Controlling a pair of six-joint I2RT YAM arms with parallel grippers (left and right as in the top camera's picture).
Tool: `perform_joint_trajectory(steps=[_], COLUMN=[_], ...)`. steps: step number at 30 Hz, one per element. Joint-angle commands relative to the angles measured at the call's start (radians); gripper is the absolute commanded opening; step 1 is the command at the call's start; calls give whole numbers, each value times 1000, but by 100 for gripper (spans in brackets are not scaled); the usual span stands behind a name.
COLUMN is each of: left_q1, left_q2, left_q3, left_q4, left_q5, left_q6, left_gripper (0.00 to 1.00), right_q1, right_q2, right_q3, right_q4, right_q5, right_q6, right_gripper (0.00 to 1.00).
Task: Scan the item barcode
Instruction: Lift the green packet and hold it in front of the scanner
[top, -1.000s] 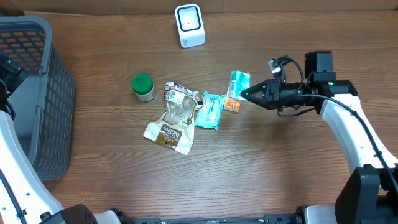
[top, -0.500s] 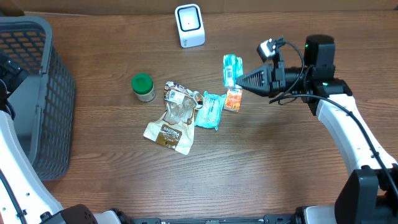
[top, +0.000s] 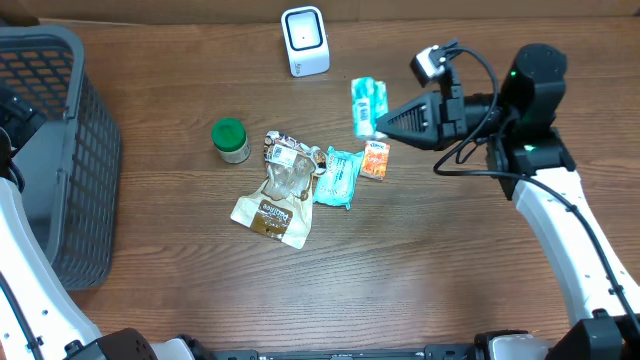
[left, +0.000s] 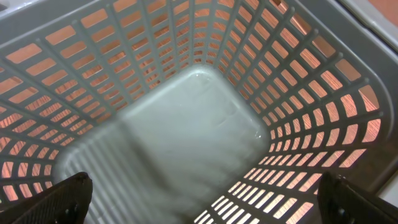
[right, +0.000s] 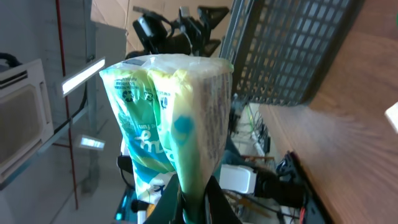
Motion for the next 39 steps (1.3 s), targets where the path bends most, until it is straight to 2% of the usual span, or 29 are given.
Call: perform_joint_trajectory(steps=[1,8,16,20,24,27,30,33,39], left_q1=[4,4,4,4,4,4,4,4,4], left_q2=[4,4,4,4,4,4,4,4,4], left_q3=[19,19,19,19,19,19,19,19,19], left_q4=[3,3,3,3,3,3,3,3,3], left_q5=[4,4,4,4,4,4,4,4,4], left_q6=[-21,-21,-21,-21,-21,-21,-21,-21,-21], left_gripper=[100,100,99,100,100,100,100,100,100], right_q1=[39,186,350,418,484,507,507,508,510], right_q2=[-10,11,84,105,105,108,127,201,480], right_q3=[10,9,7,7,13,69,209,450,947], right_q4=[6,-17,-317,-496,-612,-706,-852,-1018,-1197], right_q5=[27,89,354,620,956,1126,1265,1431,1738], right_q6=[-14,-168,-506,-624,-650,-674,-725,-790,-924], right_gripper=[4,4,4,4,4,4,4,4,4])
